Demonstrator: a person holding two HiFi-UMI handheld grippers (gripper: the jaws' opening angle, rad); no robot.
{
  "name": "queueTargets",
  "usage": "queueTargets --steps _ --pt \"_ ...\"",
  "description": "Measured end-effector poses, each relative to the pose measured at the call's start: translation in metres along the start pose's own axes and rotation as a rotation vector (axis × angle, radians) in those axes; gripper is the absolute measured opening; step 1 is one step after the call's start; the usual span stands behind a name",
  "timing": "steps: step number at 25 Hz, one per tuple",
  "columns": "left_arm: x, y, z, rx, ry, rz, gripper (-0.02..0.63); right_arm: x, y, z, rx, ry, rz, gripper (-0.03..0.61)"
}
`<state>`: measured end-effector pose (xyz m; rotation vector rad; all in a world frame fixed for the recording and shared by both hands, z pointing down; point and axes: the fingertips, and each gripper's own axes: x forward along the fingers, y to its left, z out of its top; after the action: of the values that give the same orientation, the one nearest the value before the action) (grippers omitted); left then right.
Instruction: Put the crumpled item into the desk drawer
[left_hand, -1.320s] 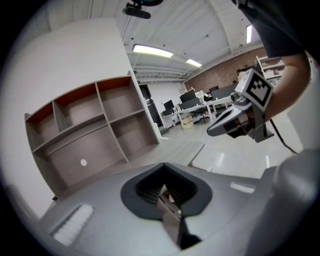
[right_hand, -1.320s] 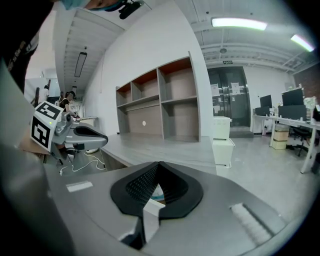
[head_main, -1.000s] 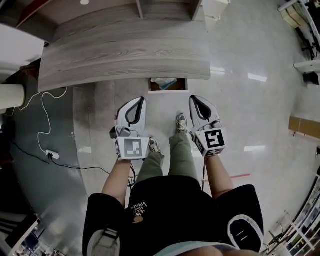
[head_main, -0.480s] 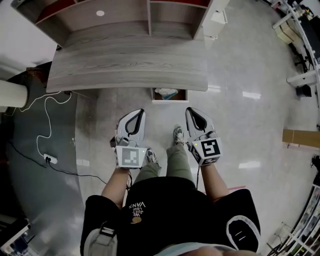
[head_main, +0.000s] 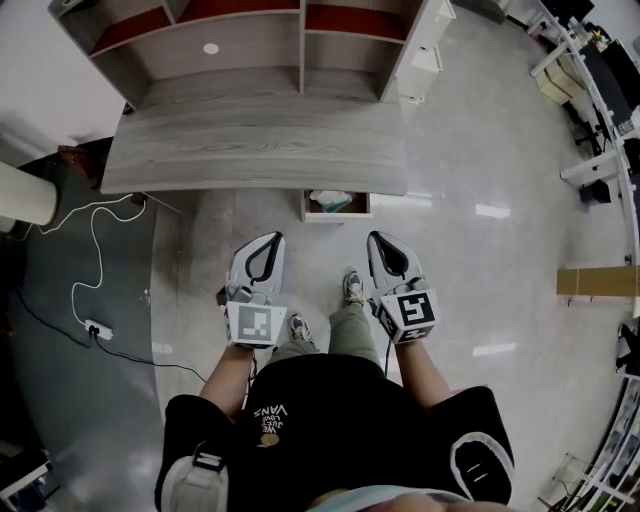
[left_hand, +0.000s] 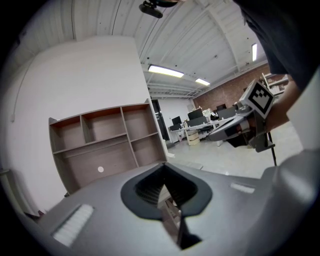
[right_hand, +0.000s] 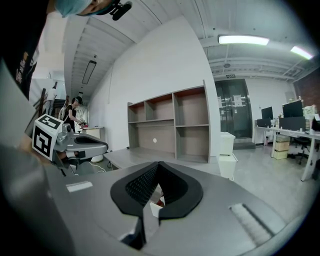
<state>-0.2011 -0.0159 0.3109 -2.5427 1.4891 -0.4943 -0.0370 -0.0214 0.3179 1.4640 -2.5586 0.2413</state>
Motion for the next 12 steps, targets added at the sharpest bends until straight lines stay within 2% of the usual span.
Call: queueTargets --steps 12 --pt "-0.031 -0.005 0.014 -0.019 -0.03 -0.007 0.052 -0.024 0.014 0.007 0.02 -0.055 -0.009 0.003"
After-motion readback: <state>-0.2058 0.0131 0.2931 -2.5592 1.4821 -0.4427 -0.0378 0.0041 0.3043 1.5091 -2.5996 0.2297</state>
